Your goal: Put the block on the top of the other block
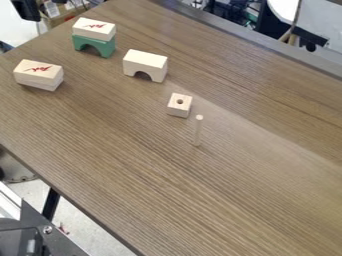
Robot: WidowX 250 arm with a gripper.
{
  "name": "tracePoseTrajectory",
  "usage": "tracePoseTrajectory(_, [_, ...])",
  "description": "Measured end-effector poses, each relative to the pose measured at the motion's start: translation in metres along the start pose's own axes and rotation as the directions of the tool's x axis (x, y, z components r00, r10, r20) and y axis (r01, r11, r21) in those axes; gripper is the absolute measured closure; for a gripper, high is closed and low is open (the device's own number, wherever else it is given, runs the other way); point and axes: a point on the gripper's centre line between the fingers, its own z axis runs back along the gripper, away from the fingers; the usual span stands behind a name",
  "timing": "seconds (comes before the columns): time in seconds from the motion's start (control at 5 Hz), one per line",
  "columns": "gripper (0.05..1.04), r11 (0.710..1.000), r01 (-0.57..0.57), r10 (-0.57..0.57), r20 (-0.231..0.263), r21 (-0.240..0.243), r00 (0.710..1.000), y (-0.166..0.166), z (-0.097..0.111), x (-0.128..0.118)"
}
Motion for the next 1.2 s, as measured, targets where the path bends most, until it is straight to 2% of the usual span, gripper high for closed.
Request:
tracePoseTrajectory(0.2, [0.083, 1.000, -0.003, 0.003, -0.016, 0.028, 1.000, 0.002, -0.010, 0.000])
tracePoseTrajectory(0.4, [0.083, 0.999, -0.028, 0.027, -0.085, -0.018, 0.996, 0.008, -0.023, 0.006])
tracePoseTrajectory(0.6, [0.083, 0.997, -0.072, 0.069, -0.094, -0.026, 0.993, 0.023, -0.028, 0.023])
tracePoseTrajectory(0.8, [0.083, 0.995, -0.094, 0.092, -0.096, -0.019, 0.991, 0.030, -0.038, 0.020])
tracePoseTrajectory(1.0, [0.083, 0.984, -0.173, 0.168, -0.089, -0.052, 0.982, 0.038, -0.040, 0.024])
tracePoseTrajectory(1.2, [0.083, 0.977, -0.208, 0.205, -0.063, -0.038, 0.977, 0.042, -0.052, 0.022])
